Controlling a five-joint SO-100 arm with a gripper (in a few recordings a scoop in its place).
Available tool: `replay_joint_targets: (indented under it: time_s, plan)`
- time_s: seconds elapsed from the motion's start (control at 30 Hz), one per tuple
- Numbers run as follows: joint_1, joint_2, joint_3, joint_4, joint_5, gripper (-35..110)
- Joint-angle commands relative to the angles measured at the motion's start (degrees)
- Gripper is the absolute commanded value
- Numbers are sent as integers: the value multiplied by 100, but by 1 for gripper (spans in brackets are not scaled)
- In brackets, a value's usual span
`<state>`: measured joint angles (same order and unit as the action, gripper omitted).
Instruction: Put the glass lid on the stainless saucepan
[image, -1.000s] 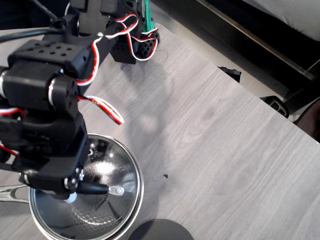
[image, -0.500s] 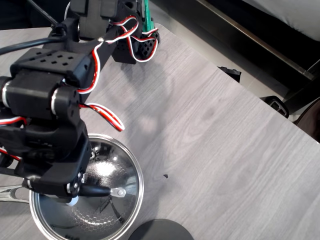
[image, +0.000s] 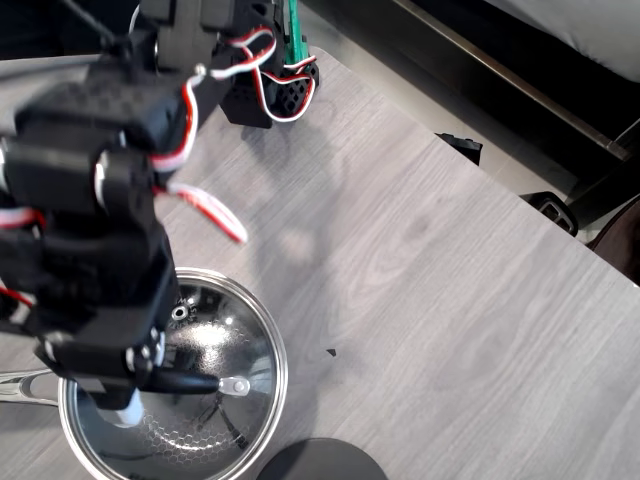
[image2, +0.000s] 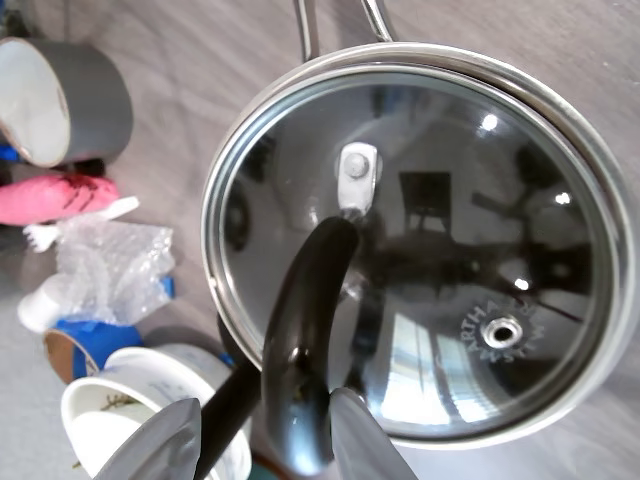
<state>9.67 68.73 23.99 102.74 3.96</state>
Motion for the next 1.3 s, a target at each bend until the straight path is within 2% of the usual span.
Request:
replay_joint_targets:
  time_s: [0.0,0.27,0.37,0.5,0.6,0.73,0.83,0.93,1.27]
  plan:
    - [0,932,360,26,-26,15]
    - [-299,2944,2751,-26,9,15]
    - [-694,4755,5019,-782,97,0]
    - [-1459,7972,8578,-2470,176,0]
    - [-1934,9404,10107,-2663,281,0]
    - [-2030,10503,11522,-2619,299,0]
    - [-1600,11417,12023,-2742,211,0]
    - [-1617,12041,12560,-2742,-26,0]
    - [-1714,12243,14010,-2874,-123,0]
